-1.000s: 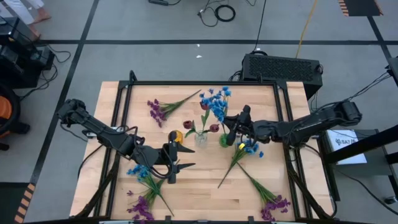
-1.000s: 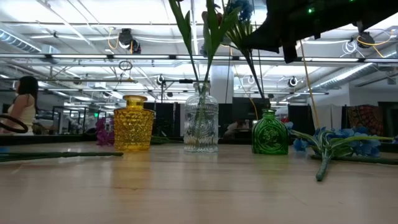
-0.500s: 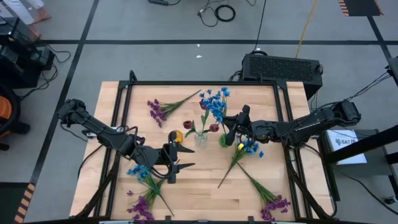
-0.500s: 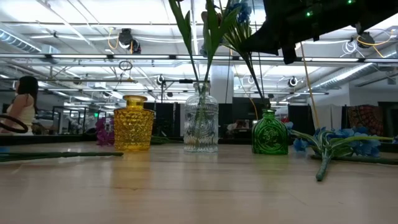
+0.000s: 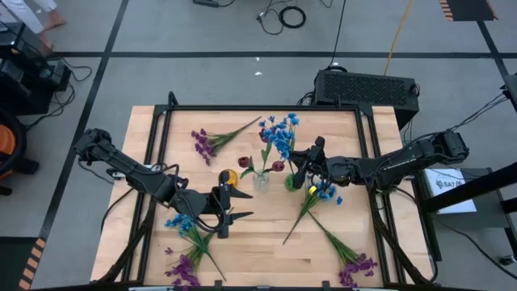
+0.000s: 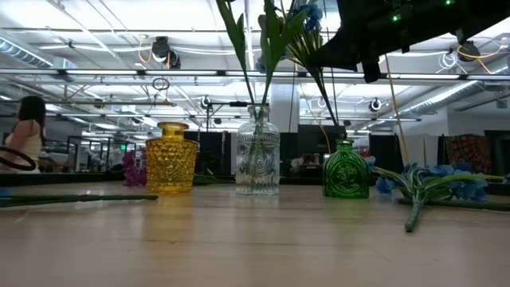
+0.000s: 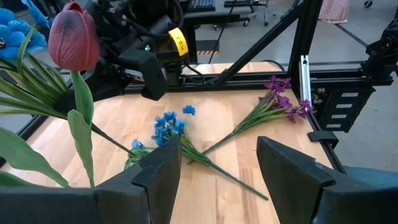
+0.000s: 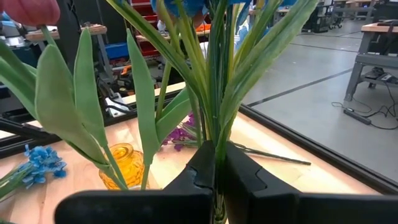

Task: Sort flowers into vase by color
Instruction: Put the top blue flowers into the green vase

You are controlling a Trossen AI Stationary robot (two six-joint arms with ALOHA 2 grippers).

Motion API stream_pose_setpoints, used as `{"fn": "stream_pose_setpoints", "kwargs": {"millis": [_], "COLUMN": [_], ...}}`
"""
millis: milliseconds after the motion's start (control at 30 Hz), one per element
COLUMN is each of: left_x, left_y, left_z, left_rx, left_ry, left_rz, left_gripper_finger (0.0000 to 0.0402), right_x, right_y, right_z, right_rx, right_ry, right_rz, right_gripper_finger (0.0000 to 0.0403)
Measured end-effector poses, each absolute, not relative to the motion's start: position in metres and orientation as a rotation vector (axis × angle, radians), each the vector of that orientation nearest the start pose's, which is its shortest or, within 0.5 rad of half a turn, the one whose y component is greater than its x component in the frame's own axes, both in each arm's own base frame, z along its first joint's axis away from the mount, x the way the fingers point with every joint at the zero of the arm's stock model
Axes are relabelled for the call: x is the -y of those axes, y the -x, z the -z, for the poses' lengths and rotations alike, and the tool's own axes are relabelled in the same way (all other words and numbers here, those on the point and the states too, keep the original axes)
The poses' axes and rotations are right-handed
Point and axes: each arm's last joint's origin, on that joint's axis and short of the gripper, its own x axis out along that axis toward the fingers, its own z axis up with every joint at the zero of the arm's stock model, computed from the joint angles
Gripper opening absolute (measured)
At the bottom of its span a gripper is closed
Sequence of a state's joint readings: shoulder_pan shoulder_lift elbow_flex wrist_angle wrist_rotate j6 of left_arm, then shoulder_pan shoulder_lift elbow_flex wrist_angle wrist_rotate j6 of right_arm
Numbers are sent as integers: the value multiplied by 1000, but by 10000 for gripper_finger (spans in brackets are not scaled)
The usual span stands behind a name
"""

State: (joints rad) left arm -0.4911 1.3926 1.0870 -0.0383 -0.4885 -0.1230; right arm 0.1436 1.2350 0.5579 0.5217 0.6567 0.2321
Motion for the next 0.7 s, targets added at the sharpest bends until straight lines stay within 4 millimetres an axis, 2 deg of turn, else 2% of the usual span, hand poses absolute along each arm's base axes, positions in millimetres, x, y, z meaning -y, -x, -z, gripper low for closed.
{"fn": "stream_pose_setpoints", "kwargs": {"millis": [700], "left_x": [136], "left_y": [-282], "left_z": [-315], "left_rx": [-304], "left_ry": [-40], "left_rz": [-16], "left_gripper_finger": [216], "right_x": [-21], "right_y": [-250], "right_z": [-228], "right_rx": [-119], "right_ry": [-167], "right_rz": [513], "right_gripper_finger": [5]}}
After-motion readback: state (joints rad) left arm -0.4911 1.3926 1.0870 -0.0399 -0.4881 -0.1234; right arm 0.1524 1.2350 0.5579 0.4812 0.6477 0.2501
